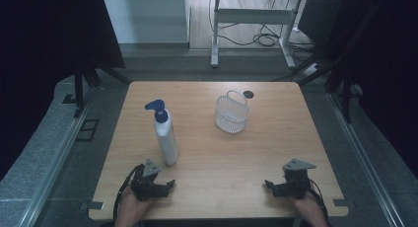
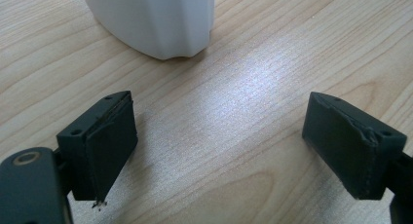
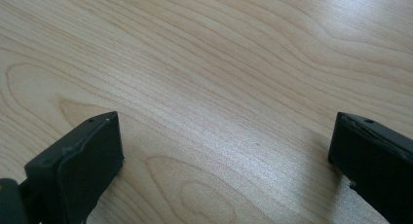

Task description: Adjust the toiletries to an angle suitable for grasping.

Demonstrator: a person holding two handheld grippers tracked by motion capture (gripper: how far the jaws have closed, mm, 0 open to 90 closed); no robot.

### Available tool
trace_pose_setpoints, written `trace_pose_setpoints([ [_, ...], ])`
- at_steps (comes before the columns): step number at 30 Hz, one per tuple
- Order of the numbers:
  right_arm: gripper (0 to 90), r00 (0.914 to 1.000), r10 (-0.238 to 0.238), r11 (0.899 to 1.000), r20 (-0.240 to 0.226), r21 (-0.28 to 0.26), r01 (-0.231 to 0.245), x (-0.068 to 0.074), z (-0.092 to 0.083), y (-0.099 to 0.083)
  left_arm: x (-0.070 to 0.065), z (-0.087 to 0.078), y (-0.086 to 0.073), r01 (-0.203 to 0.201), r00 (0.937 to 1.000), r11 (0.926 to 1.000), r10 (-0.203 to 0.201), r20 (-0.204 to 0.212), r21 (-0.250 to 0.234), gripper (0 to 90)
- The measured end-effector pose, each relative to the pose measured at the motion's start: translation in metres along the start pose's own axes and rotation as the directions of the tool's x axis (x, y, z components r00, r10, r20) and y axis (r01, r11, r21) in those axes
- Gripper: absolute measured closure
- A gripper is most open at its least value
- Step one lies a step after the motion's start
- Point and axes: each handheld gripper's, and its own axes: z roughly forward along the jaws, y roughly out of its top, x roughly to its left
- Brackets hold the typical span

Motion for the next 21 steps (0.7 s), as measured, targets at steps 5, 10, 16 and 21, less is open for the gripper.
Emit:
trace_pose_setpoints([
  [5,0.0,1.0000,0.000,1.000,0.000,0.000,0.000,0.0000,0.0000,0.0000,0.0003,0.0001,0.0001,-0.002,1.0000,1.0000,0.002,0.003,0.000,11.9],
  [10,0.0,1.0000,0.000,1.000,0.000,0.000,0.000,0.0000,0.0000,0.0000,0.0009,0.0002,0.0002,-0.005,1.0000,1.0000,0.005,0.006,0.000,12.0],
  [16,0.0,1.0000,0.000,1.000,-0.001,0.000,0.000,0.0000,0.0000,0.0000,0.0012,0.0004,0.0005,-0.005,1.0000,1.0000,0.005,0.007,-0.001,12.0],
  [21,0.0,1.0000,0.000,1.000,-0.001,0.000,0.000,0.0000,0.0000,0.0000,0.0012,0.0004,0.0005,-0.005,1.0000,1.0000,0.005,0.007,-0.001,12.0],
])
